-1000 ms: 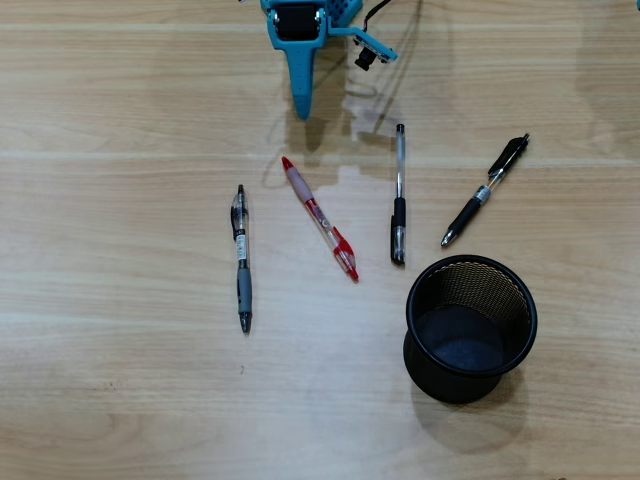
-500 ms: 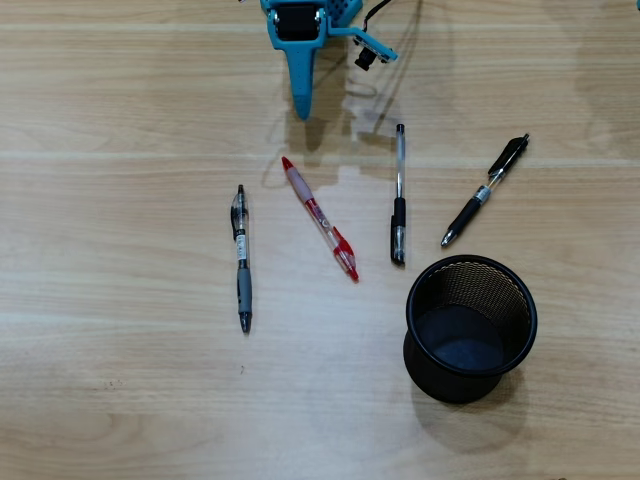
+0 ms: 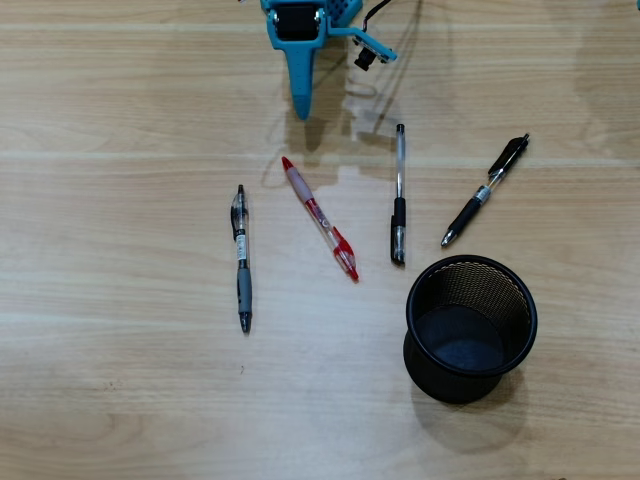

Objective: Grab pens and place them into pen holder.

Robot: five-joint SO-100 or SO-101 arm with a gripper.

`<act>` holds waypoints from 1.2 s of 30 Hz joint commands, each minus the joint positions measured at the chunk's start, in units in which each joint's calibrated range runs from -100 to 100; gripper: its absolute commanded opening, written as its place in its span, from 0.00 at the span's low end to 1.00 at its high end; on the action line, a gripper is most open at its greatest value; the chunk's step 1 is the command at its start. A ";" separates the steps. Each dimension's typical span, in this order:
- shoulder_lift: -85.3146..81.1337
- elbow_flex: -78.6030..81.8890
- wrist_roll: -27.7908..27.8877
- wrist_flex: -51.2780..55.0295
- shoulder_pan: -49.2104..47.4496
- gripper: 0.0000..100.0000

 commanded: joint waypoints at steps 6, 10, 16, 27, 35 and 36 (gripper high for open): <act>10.56 -15.07 -0.11 -0.53 0.80 0.03; 24.25 -28.49 -0.11 -0.53 0.35 0.03; 38.45 -42.01 -0.16 -0.53 0.26 0.03; 49.62 -55.26 -0.56 -0.53 0.98 0.02; 55.00 -56.62 -13.93 -0.53 3.43 0.02; 57.60 -58.06 -14.74 -0.53 3.34 0.02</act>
